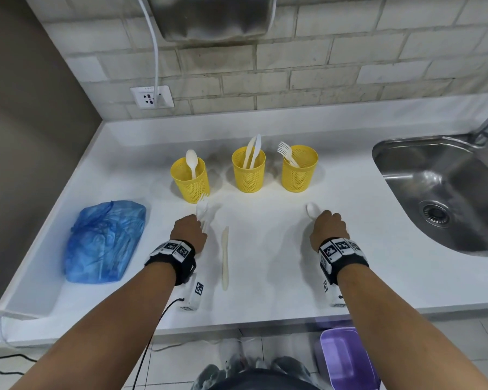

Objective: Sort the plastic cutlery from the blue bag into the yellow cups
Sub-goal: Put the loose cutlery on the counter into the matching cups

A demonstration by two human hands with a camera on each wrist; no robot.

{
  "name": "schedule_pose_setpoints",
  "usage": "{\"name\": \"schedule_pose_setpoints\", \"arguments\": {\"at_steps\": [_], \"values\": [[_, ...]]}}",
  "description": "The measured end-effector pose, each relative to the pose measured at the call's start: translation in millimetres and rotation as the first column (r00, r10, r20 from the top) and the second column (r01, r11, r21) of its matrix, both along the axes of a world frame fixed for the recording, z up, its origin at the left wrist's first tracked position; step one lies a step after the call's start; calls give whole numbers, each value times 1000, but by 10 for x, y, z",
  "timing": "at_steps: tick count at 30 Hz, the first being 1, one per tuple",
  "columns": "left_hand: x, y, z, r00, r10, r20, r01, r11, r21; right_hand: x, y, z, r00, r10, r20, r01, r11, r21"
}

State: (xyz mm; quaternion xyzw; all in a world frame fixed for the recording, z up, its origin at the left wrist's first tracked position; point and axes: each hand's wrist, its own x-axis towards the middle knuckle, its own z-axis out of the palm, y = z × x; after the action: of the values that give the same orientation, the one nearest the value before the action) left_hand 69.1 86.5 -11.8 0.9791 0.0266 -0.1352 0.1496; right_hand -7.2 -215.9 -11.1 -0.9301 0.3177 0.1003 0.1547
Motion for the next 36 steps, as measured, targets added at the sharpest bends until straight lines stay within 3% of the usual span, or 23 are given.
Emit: {"name": "schedule_pose_setpoints", "arguments": {"at_steps": [4,7,12,17,23,32,36], "values": [[-36,19,22,994,91,-57,-98,988,-119,53,80,61,1000,12,2,-13,987,161],[-62,42,43,989,133,-68,-145,969,-201,105,298,153,996,-8,93,-19,955,296],[-104,55,102,988,151,-30,-153,944,-293,115,935,253,989,47,140,-117,826,552],[-123,68,162,993,112,20,-99,936,-337,103,1389,84,958,282,55,-272,826,493],[-109,130,220,993,115,25,-97,920,-379,61,1595,26,886,464,4,-438,834,335],[-101,99,313,993,114,38,-79,861,-502,106,1381,162,893,444,65,-445,855,266],[-118,-1,368,992,122,26,-80,779,-622,167,1098,184,928,367,55,-365,876,314]]}}
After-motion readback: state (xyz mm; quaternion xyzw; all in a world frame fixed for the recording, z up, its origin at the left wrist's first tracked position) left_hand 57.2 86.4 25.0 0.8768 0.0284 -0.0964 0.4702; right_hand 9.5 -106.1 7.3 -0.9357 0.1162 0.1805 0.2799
